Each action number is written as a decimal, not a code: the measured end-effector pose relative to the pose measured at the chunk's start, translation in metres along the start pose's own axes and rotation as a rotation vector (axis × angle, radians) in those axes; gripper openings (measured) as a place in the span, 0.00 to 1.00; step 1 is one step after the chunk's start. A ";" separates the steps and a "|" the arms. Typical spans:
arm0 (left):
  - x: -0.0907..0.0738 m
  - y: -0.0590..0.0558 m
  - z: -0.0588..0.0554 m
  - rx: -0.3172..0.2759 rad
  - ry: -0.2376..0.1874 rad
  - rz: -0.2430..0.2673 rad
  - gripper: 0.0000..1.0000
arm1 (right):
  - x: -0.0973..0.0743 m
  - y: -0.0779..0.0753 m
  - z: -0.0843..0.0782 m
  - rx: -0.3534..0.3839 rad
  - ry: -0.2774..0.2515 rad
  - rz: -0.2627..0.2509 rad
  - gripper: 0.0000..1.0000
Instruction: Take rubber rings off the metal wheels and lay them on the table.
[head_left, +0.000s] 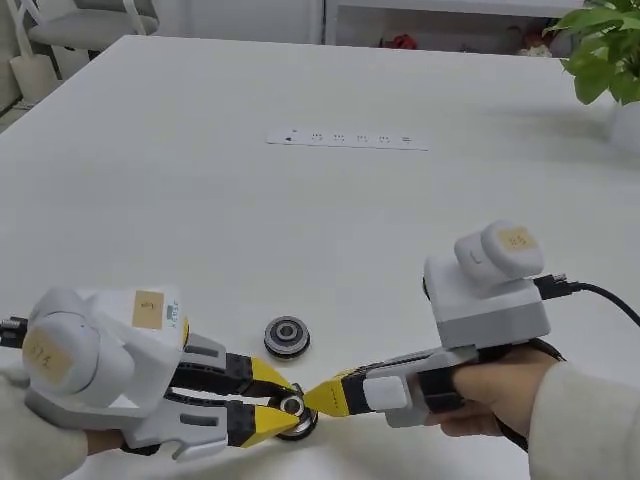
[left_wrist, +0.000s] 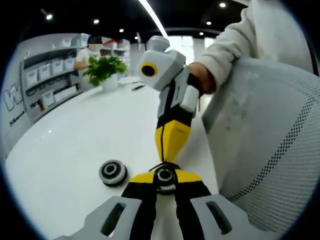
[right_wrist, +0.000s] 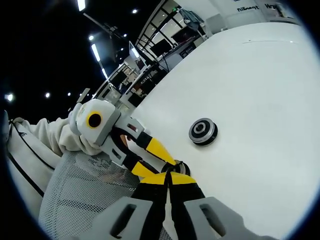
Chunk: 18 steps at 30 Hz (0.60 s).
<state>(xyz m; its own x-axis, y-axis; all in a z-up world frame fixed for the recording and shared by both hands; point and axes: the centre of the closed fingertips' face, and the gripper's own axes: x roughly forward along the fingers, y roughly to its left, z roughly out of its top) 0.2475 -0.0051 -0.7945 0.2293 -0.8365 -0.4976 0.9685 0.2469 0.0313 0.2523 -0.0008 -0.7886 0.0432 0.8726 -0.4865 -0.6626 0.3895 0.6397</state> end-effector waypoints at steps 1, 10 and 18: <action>0.000 0.000 0.000 0.000 0.000 0.000 0.14 | 0.000 0.000 0.000 0.002 -0.001 0.002 0.00; 0.000 0.000 0.000 -0.004 -0.002 0.002 0.14 | -0.001 0.004 0.003 0.004 -0.014 0.021 0.00; 0.000 0.000 0.000 -0.002 0.000 0.003 0.14 | -0.002 0.005 0.005 0.018 -0.029 0.030 0.00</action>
<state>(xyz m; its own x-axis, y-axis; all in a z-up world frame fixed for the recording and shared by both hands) 0.2477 -0.0052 -0.7945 0.2321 -0.8359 -0.4974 0.9676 0.2505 0.0306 0.2528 0.0015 -0.7812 0.0452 0.8919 -0.4501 -0.6504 0.3682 0.6644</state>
